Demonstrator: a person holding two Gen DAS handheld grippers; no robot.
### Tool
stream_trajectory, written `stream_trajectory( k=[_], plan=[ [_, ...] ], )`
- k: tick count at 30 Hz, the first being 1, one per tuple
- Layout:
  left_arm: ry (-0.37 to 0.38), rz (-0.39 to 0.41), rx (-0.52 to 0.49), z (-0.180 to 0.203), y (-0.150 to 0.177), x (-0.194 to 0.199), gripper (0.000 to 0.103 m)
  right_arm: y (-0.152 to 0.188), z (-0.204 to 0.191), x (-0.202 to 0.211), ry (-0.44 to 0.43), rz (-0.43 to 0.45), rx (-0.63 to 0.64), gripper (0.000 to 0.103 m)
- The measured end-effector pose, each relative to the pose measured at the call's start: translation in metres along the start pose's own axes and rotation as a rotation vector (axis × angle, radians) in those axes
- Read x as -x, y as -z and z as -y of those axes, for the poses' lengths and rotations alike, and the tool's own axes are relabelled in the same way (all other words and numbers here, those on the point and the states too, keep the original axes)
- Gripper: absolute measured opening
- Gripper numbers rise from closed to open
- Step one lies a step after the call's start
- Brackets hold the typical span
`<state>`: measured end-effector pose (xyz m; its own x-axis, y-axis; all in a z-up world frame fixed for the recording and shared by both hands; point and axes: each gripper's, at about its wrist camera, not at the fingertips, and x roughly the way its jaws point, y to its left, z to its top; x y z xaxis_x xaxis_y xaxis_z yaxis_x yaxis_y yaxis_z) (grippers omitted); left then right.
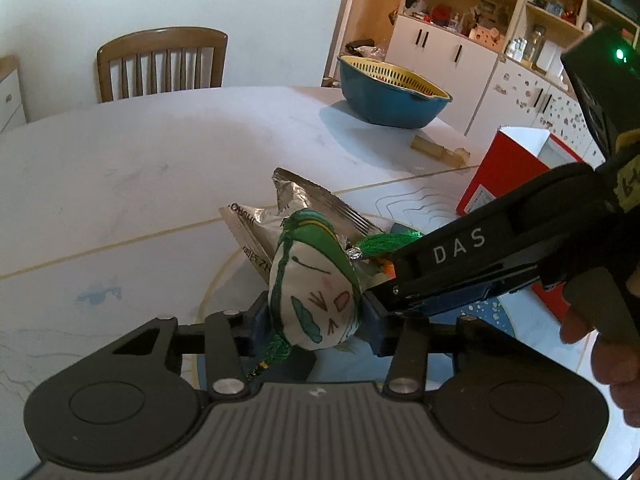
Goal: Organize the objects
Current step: 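Grasp the green-and-white plush doll with the left tool while the right tool grasps the cream cylinder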
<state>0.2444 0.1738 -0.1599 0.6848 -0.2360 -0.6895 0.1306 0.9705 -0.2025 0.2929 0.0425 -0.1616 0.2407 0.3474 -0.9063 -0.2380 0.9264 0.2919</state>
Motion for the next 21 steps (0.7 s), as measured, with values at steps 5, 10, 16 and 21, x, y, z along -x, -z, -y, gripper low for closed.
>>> stream_trajectory(
  k=[5,10,16,21],
  plan=[
    [-0.001,0.015,0.048,-0.006,0.0,0.009,0.039,0.0,0.0,-0.001,-0.012,0.003,-0.03,0.049],
    [0.001,0.023,0.104,-0.018,0.002,0.02,0.039,0.0,-0.005,-0.003,-0.031,-0.004,-0.028,0.049],
    [-0.004,0.02,0.114,-0.02,0.005,0.025,0.039,0.002,-0.019,-0.007,0.005,-0.01,0.027,0.022],
    [0.003,0.018,0.118,-0.018,0.004,0.03,0.038,0.009,-0.016,-0.002,-0.019,-0.014,0.027,0.021]
  ],
)
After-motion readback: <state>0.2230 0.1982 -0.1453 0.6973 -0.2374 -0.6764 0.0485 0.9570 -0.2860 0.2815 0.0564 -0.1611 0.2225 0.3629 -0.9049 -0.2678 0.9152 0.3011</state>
